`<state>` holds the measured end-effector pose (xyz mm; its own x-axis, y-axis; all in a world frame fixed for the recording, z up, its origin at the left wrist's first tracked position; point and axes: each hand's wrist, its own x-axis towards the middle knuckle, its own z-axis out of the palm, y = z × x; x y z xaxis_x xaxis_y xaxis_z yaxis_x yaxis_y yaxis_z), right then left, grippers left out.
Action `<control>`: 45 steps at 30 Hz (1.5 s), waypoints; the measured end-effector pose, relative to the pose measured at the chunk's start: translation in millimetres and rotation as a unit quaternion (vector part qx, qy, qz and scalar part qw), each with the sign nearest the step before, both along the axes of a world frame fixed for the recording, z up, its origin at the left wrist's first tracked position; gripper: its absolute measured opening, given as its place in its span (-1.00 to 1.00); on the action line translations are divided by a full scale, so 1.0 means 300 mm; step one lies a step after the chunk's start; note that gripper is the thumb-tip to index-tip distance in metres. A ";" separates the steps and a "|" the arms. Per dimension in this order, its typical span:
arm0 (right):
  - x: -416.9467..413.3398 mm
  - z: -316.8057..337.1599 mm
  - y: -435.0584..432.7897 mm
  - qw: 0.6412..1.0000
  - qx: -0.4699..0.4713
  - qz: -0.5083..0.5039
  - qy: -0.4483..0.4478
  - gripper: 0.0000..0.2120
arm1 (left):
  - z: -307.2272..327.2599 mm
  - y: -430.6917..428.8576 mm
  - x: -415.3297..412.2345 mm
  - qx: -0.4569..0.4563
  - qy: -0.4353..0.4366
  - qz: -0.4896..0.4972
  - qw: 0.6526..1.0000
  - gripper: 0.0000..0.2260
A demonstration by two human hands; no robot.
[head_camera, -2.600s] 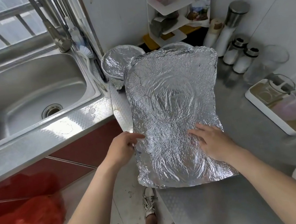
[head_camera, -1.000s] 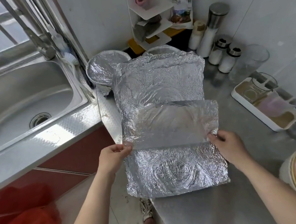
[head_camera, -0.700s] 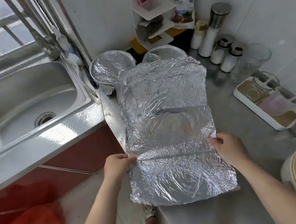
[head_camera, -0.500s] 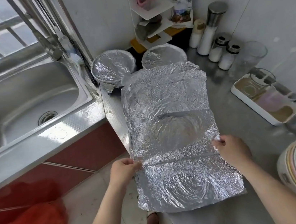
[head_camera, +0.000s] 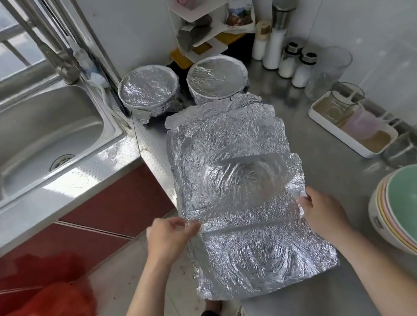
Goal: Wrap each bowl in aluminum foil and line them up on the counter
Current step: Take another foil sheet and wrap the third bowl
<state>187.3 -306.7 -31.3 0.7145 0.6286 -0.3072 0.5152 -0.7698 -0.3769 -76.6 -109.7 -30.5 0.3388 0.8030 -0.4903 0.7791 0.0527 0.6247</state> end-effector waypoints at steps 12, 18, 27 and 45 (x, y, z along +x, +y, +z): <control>-0.011 0.007 -0.009 0.995 0.096 -0.033 0.004 -0.74 | 0.087 -0.004 0.042 -0.032 -0.100 -0.040 0.994 -0.92; -0.008 -0.021 -0.003 0.987 0.145 -0.046 0.041 -0.80 | 0.071 0.014 0.052 -0.093 -0.128 0.043 0.986 -0.61; -0.013 -0.011 0.005 0.977 0.197 -0.048 0.058 -0.76 | 0.044 0.054 0.066 -0.225 -0.189 0.143 0.945 -0.40; 0.051 -0.003 0.088 0.997 0.065 -0.032 0.022 -0.94 | 0.000 0.081 0.125 -0.048 -0.208 0.173 0.961 -0.93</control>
